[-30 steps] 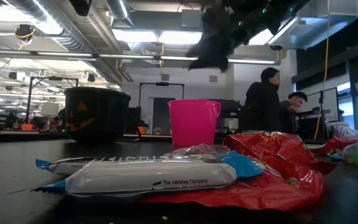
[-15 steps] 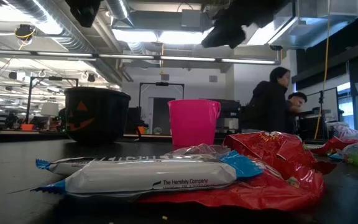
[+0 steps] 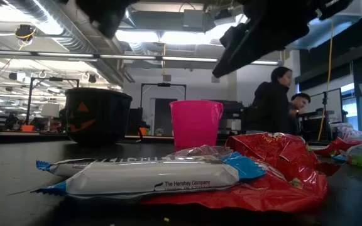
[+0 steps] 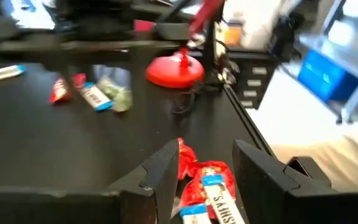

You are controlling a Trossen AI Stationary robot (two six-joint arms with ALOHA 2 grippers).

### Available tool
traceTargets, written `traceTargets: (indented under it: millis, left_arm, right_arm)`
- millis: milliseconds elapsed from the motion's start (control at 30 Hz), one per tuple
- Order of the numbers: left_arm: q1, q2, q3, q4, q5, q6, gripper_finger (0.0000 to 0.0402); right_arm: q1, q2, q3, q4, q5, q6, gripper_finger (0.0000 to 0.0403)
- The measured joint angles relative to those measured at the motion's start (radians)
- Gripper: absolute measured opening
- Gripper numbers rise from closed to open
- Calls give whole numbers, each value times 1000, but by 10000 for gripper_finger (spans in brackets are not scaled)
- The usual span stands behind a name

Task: Organize candy in baskets
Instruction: Put the white chocolate bar into the black bucket

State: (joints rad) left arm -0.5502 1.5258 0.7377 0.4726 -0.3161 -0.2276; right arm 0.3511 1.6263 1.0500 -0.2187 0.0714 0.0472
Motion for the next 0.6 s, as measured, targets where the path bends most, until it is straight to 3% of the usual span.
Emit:
traceTargets:
  millis: [300, 600]
  left_arm:
    - [-15, 197, 331, -457, 46, 57, 140]
    - [-16, 294, 372, -575, 142, -5, 140]
  right_arm:
    - [2, -4, 0, -34, 32, 0, 218]
    - [2, -4, 0, -77, 64, 13, 218]
